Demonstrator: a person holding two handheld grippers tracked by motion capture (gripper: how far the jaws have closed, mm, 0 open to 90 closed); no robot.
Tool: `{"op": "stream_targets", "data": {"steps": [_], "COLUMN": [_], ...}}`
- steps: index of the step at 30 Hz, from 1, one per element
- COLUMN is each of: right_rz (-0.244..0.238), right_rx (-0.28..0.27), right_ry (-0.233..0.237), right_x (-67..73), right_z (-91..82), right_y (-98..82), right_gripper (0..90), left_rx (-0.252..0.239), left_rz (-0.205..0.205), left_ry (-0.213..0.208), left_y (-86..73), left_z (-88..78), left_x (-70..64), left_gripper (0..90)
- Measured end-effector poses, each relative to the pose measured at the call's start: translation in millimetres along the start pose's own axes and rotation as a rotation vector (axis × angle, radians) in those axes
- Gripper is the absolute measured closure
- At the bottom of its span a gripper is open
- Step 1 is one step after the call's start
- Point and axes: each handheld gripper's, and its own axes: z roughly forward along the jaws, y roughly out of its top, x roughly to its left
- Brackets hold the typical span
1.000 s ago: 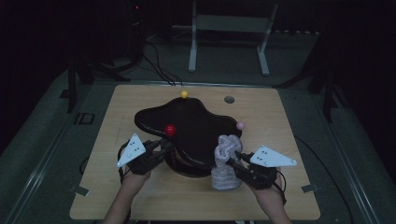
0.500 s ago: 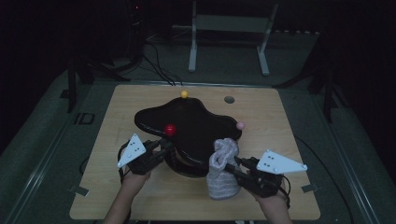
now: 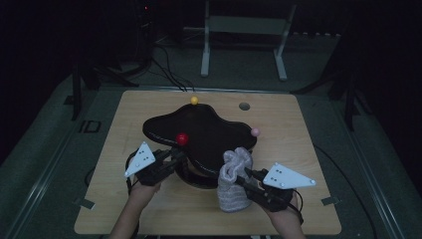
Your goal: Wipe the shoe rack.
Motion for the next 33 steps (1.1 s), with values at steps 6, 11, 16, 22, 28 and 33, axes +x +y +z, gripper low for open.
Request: {"op": "stream_targets", "data": {"steps": [6, 11, 16, 22, 28, 33], "right_rz": [0.023, 0.074, 0.111, 0.137, 0.154, 0.129], "right_rx": [0.023, 0.058, 0.093, 0.156, 0.151, 0.063], "right_ry": [-0.026, -0.069, -0.102, -0.126, -0.155, -0.163], "right_x": [-10.3, -25.6, -40.0, -53.8, -64.9, -68.9], "right_z": [0.9, 4.9, 14.4, 26.8, 17.7, 0.3], "right_y": [-5.0, -15.1, -27.6, -42.7, -41.5, -17.0], "right_gripper": [71.5, 71.8, 71.8, 71.8, 71.8, 71.8], "left_rx": [-0.002, -0.005, -0.007, -0.006, -0.001, -0.001], "left_rz": [0.001, -0.001, -0.012, -0.010, 0.004, -0.002], "left_ry": [0.002, -0.004, -0.014, -0.011, -0.002, -0.007], "left_y": [-0.3, -0.7, -1.0, -0.9, -0.3, -0.2], "left_z": [0.2, 0.2, 0.2, 0.2, 0.3, 0.2], "left_x": [0.4, 1.4, 2.3, 2.1, 1.3, 1.7], "left_gripper": [75.2, 75.2, 75.2, 75.2, 75.2, 75.2]}}
